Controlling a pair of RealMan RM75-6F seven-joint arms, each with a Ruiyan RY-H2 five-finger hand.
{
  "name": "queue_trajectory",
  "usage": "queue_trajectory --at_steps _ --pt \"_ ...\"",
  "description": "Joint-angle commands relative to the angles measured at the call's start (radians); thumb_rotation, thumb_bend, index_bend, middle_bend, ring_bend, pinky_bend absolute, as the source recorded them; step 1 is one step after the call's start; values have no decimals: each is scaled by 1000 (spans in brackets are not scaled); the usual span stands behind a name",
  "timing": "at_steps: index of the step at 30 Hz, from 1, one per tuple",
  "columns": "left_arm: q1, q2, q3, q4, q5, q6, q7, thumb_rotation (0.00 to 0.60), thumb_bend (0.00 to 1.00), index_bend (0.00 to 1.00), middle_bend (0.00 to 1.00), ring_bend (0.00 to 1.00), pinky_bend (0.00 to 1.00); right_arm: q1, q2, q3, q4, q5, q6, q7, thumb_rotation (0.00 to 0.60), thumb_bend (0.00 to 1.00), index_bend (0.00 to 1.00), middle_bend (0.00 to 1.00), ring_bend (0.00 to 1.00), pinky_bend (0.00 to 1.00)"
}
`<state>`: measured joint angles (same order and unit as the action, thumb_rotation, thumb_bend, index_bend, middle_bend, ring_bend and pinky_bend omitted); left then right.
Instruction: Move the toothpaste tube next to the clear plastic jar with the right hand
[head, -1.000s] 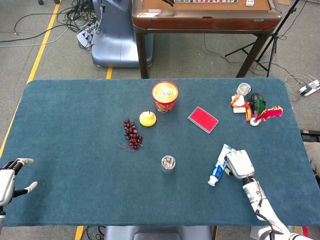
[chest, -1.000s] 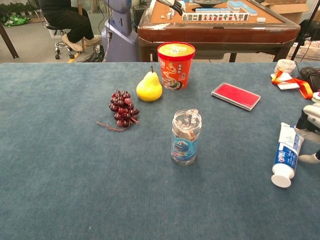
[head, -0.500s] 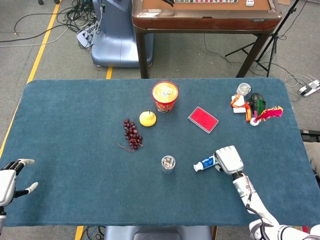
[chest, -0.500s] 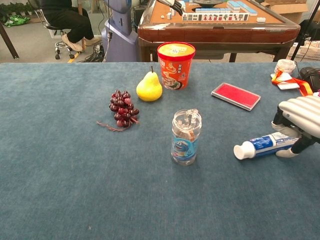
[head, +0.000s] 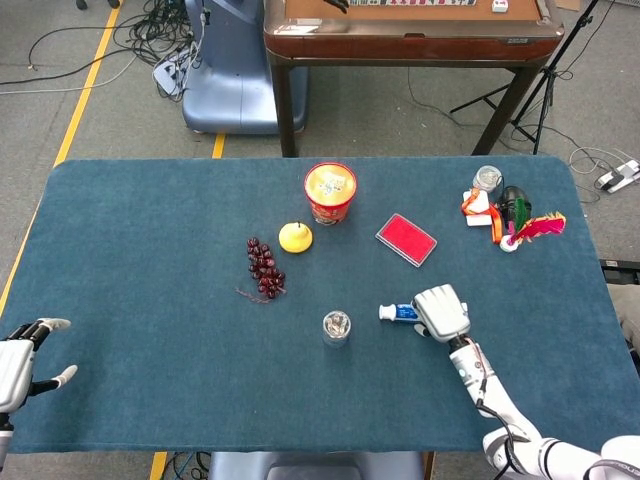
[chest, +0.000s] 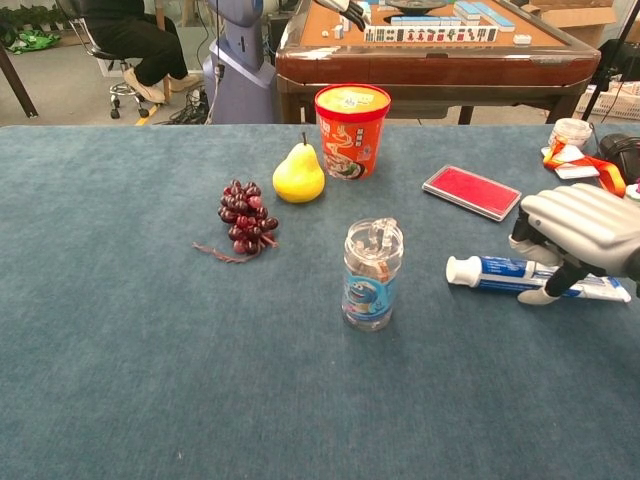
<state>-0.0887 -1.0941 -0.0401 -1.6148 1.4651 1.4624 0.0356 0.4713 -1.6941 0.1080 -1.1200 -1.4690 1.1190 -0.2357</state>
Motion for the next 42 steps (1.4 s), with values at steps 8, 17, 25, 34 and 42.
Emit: queue_trajectory --at_steps 8,17,25,34,42 --pt "-1 3 2 -4 -1 -6 4 600 36 332 351 354 538 3 18 -7 -15 13 1 -22 600 0 1000 1000 1000 1000" --pt "-4 -2 8 -6 4 -15 17 600 36 333 351 354 538 -20 107 -4 -102 54 14 -98 600 0 1000 1000 1000 1000" --pt "-7 -6 12 -8 5 -22 30 600 36 333 351 355 538 -22 132 1 -115 92 -3 -110 600 0 1000 1000 1000 1000" --pt "-8 -3 12 -8 2 -25 24 600 36 333 351 355 538 -43 188 -31 -199 98 -6 -126 600 0 1000 1000 1000 1000" --pt "-10 -8 16 -9 6 -29 37 600 36 334 351 355 537 -72 257 -52 -281 112 13 -165 600 0 1000 1000 1000 1000"
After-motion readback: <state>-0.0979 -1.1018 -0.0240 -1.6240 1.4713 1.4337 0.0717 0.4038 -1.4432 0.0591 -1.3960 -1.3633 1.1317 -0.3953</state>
